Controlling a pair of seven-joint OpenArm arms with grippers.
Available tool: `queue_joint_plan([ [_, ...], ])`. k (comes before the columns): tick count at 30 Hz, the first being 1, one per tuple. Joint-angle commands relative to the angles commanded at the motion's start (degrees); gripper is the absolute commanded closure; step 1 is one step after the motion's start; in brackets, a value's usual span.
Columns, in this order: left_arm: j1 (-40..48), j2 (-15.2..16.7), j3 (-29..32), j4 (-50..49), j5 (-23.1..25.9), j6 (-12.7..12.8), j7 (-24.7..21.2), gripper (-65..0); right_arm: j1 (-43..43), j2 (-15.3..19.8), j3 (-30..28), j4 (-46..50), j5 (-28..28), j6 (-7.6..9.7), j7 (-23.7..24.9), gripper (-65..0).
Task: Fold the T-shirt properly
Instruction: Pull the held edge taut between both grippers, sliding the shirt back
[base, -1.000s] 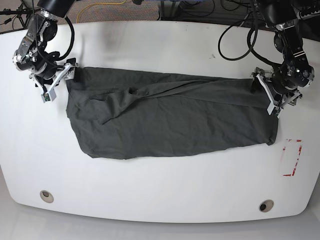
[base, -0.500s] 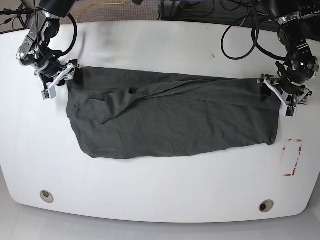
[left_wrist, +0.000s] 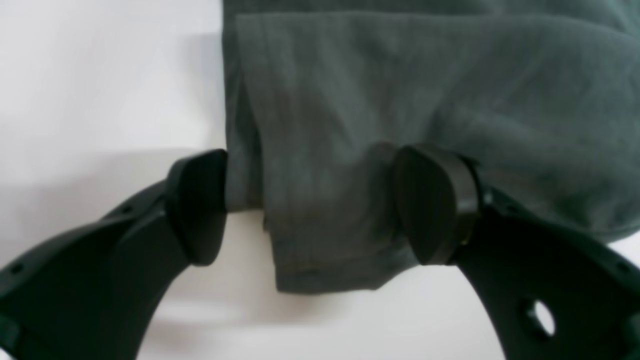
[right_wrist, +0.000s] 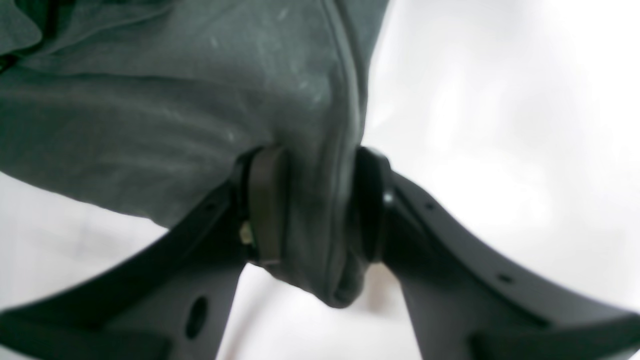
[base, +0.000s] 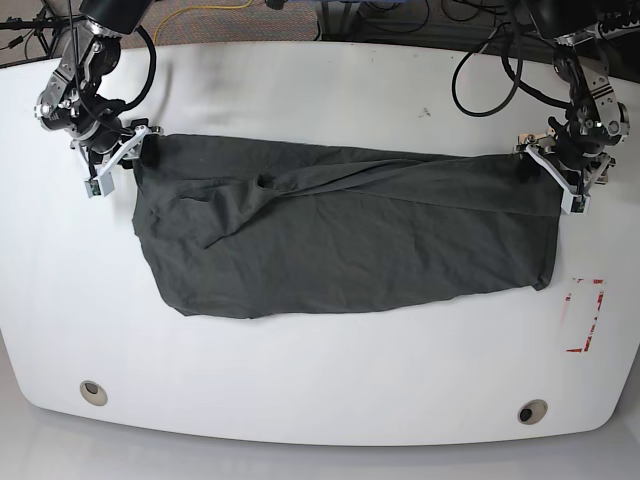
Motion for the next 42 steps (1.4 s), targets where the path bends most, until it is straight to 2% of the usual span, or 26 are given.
queue_joint_plan([
  [3, 0.09, 0.0, 0.09, 0.0, 0.0, -0.18, 0.26, -48.9, -0.35, 0.09, 0.0, 0.0, 0.0, 0.0, 0.0, -19.0],
  [5, 0.18, 0.0, 0.09, 0.0, 0.09, -0.18, 0.35, -43.1, -0.44, 0.09, 0.0, 0.0, 0.0, 0.0, 0.0, -16.0],
  [7, 0.44, 0.0, 0.09, 0.0, 0.09, -0.26, 0.35, -35.0, -0.53, 0.09, 0.0, 0.0, 0.0, 0.0, 0.0, -12.2],
  [8, 1.14, -0.09, 0.09, 0.0, 0.09, -0.09, 0.35, -25.3, -0.7, 0.09, 0.0, 0.0, 0.0, 0.0, 0.0, -7.6],
  [9, 1.32, -0.09, 0.09, 0.0, 0.09, -0.09, 0.35, -22.5, -0.7, 0.09, 0.0, 0.0, 0.0, 0.0, 0.0, -6.3],
  [11, 1.85, -0.09, 0.09, 0.09, 0.09, 0.0, 0.44, -9.4, -0.79, 0.26, 0.0, 0.0, 0.0, 0.0, 0.0, -0.5],
  [13, 2.02, -0.18, 0.09, 0.26, 0.09, -0.26, 1.32, -4.9, -0.97, 0.35, 0.0, 0.0, 0.0, 0.0, 0.0, 0.0],
  [17, 2.73, -0.18, -0.09, 2.02, 0.09, -0.26, 6.59, -5.1, -2.37, 0.53, 0.0, 0.18, 0.0, 0.0, -0.09, -0.2],
  [20, 4.04, -0.18, -0.18, 5.36, 0.09, -0.26, 9.85, -5.1, -3.16, 1.93, 0.0, 0.97, 0.0, 0.0, -0.09, -0.2],
  [28, 11.43, -0.18, -0.18, 17.05, 0.0, -0.35, 15.65, -5.4, -9.76, 3.16, 0.0, 7.56, 0.0, 0.0, -0.18, -0.5],
  [35, 17.76, -0.18, -0.18, 22.24, 0.0, -0.35, 16.62, -5.4, -14.68, 4.66, 0.09, 11.78, 0.26, 0.0, -3.25, -0.5],
  [42, 21.19, -0.18, -0.18, 22.24, 0.0, -0.35, 16.62, -5.4, -17.05, 4.66, 0.09, 13.63, 0.0, 0.0, -3.34, -0.6],
])
